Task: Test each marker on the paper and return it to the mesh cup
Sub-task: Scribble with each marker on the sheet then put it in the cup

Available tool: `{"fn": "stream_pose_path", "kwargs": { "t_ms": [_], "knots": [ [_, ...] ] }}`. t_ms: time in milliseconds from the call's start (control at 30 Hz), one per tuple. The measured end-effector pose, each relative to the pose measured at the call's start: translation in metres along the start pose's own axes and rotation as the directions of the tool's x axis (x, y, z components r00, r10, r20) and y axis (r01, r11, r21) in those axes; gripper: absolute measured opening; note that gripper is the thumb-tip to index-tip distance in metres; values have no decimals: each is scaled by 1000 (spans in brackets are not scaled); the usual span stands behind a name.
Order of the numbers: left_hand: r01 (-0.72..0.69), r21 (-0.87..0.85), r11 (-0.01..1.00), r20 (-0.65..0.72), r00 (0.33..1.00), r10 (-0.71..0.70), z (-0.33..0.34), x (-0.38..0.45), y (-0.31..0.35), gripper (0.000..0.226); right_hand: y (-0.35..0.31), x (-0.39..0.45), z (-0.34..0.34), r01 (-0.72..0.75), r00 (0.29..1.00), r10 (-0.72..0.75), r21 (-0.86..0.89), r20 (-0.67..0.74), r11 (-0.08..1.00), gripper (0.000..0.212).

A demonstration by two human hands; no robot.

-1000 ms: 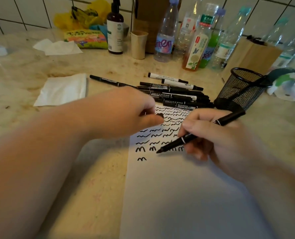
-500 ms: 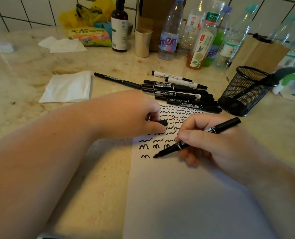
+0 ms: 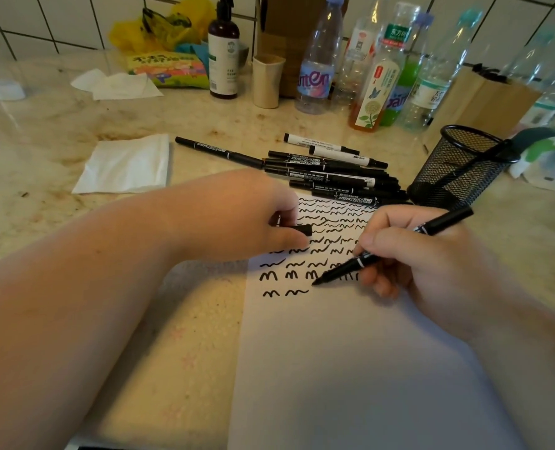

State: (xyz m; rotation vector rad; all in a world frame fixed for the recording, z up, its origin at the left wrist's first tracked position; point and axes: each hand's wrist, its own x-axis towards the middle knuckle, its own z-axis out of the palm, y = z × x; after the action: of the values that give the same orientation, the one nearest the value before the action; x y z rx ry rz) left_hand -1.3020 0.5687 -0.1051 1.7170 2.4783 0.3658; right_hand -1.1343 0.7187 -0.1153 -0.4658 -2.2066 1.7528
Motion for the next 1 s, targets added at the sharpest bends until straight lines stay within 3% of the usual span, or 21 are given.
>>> {"fn": "stream_pose_path", "kwargs": {
  "t_ms": [167, 333, 633, 900, 1000],
  "knots": [
    [34, -69, 997, -1, 999, -34, -2, 0, 1, 20, 0, 11, -13, 47, 980, -6, 203, -198, 978, 20],
    [49, -93, 994, 3, 999, -49, -3, 0, 2, 18, 1, 14, -15, 60, 972, 38, 397, -234, 916, 25],
    [26, -139, 990, -4, 1000, -26, -4, -2, 4, 18, 1, 14, -11, 34, 967, 54, 335, -249, 942, 23],
    [39, -192, 981, -28, 999, -45, -4, 0, 6, 14, -4, 11, -8, 41, 975, 34, 331, -218, 943, 8],
    [30, -208, 978, -31, 999, -37, -4, 1, 7, 6, -5, 9, -6, 35, 985, 21, 312, -173, 949, 19]
  ]
}}
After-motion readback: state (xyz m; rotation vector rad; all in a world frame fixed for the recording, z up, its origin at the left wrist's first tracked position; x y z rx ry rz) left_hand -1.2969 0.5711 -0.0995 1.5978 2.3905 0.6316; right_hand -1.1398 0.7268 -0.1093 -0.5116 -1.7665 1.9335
